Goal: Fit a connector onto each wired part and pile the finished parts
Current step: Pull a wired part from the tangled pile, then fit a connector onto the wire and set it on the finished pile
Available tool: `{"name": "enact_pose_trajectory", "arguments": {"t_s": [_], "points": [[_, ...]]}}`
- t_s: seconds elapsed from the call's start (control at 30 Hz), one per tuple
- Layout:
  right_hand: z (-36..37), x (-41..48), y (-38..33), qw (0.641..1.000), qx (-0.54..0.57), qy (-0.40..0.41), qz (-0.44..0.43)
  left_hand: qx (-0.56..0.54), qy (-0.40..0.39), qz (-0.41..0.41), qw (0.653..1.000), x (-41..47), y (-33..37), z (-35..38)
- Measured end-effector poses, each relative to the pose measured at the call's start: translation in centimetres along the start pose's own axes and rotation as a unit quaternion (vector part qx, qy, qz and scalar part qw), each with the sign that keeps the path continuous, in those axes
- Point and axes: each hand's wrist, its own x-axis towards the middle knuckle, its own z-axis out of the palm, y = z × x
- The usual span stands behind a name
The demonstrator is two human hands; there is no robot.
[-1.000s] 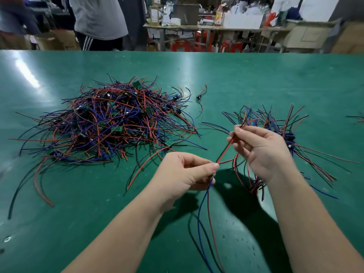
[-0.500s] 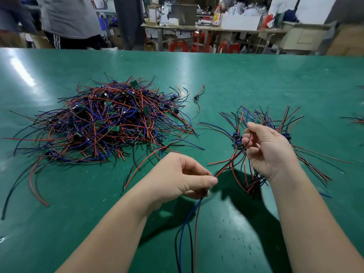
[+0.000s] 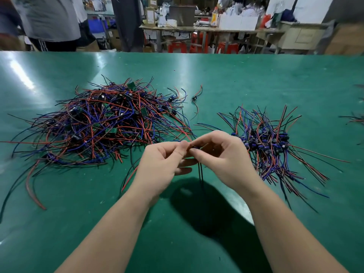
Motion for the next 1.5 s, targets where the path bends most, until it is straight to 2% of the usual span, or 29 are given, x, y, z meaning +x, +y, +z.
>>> {"name": "enact_pose_trajectory", "arguments": {"t_s": [0.07,0.13,0.2,0.23,0.33,0.43,0.5,0.53,0.67,0.77,0.83,0.9,0.97,1.07,1.17,1.27,1.37,1.5], "points": [[-0.4,0.1,-0.1,1.000,0.023,-0.010,0.014,0.002,-0.035,0.011,0.999,-0.1,0.1,0.1],[-0.7,0.3,-0.2,0.998,0.045,0.010,0.033,0.013,-0.038,0.019,0.999,0.0,0.0,0.2],[-2.0,0.6,-0.1,0.995,0.047,0.081,0.040,0.072,0.006,0.052,0.996,0.3,-0.2,-0.2],[-3.1,0.8,0.1,0.991,0.028,0.126,0.038,0.146,0.048,0.076,0.985,0.6,-0.4,-0.7],[-6.6,1.3,1.3,0.964,-0.137,0.223,0.049,0.374,0.164,0.103,0.907,1.2,-0.8,-2.5],[-7.5,1.6,3.1,0.931,-0.293,0.196,0.092,0.507,0.157,0.035,0.846,1.9,-1.7,-3.5],[-7.3,2.0,4.2,0.922,-0.332,0.167,0.105,0.581,0.139,-0.022,0.801,2.2,-2.1,-3.6],[-7.1,2.2,4.7,0.919,-0.345,0.152,0.113,0.584,0.137,-0.033,0.799,2.4,-2.3,-3.8],[-6.6,2.2,5.3,0.906,-0.383,0.080,0.160,0.470,0.163,-0.006,0.868,2.4,-2.2,-4.5],[-5.8,1.8,4.3,0.914,-0.367,0.145,0.094,0.418,0.180,0.014,0.890,2.3,-1.8,-4.5],[-4.9,1.5,3.1,0.951,-0.234,0.173,0.101,0.344,0.182,0.035,0.920,2.4,-1.7,-4.2],[-3.3,1.1,1.7,0.976,-0.023,0.103,0.190,0.237,0.181,0.070,0.952,2.3,-1.3,-3.5],[-1.6,0.8,0.7,0.950,0.150,0.014,0.273,0.173,0.163,0.110,0.965,1.8,-0.9,-2.4],[-0.6,1.0,-0.1,0.911,0.303,-0.008,0.280,0.132,0.095,0.140,0.977,1.0,-0.8,-0.8],[-1.1,1.1,-0.4,0.877,0.412,-0.011,0.247,0.055,0.028,0.083,0.995,0.3,-0.9,0.3],[-1.9,0.8,-0.4,0.849,0.482,-0.047,0.212,-0.071,-0.024,-0.040,0.996,-0.1,-0.4,1.0],[-1.7,0.7,-0.7,0.858,0.472,-0.046,0.197,-0.136,-0.083,-0.137,0.978,-0.3,-0.1,0.8],[-1.2,1.0,-0.6,0.871,0.441,0.029,0.214,-0.105,-0.180,-0.163,0.964,-0.8,0.0,0.6]]}}
